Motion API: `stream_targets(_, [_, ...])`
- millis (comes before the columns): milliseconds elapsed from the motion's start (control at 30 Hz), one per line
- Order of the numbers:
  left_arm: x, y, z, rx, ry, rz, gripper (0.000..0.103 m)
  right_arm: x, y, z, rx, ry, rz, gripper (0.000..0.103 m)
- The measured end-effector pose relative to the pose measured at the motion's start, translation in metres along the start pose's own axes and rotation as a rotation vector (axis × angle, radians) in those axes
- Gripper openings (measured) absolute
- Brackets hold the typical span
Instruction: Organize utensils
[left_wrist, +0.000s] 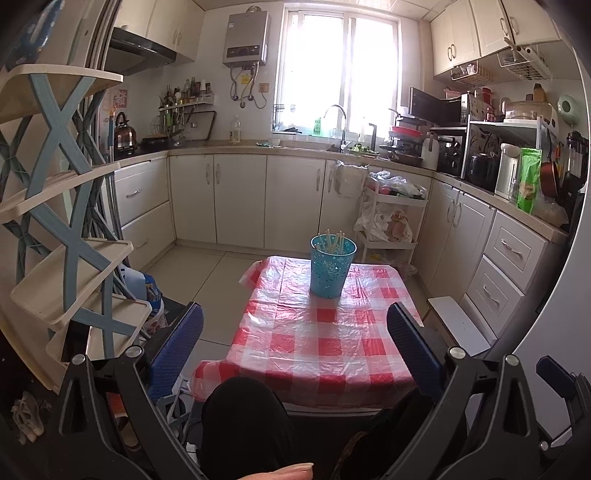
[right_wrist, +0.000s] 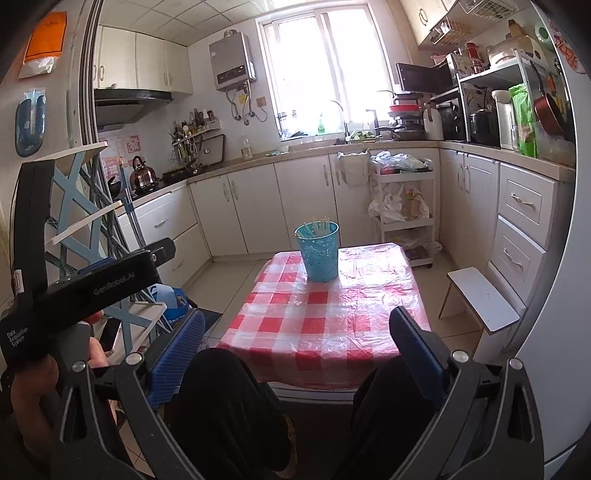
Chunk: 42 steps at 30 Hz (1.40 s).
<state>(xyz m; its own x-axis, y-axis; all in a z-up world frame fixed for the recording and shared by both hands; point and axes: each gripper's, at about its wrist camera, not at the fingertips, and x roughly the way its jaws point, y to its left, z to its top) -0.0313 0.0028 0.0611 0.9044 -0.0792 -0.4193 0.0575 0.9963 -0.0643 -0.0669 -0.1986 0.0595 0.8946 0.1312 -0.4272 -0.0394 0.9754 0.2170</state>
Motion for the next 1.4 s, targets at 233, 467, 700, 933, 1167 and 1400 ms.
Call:
stream_targets(233, [-0.005,-0.004,0.002,0.022,-0.009,-0.009,0.096,-0.003,0.000,-0.001,0.002,-0.005,0.000,0.096])
stream_targets(467, [-0.006,-0.003,0.001,0.016,-0.011,-0.008,0.096,-0.001,0.002,-0.003,-0.003,0.009,0.002,0.096])
stream_targets(700, [-0.008,-0.003,0.000,0.020,-0.016,-0.007,0.096,-0.002,0.003,-0.005,-0.003,0.008,0.004,0.096])
stream_targets(933, [-0.009,-0.003,-0.001,0.018,-0.013,-0.006,0.096,-0.001,0.005,-0.009,-0.004,0.016,0.009,0.096])
stream_targets(1167, [-0.010,-0.002,-0.002,0.015,-0.011,-0.008,0.096,0.000,0.006,-0.009,-0.001,0.022,0.009,0.096])
stream_targets(1400, [-0.010,-0.003,-0.002,0.015,-0.012,-0.002,0.096,0.001,0.007,-0.011,-0.001,0.026,0.009,0.096])
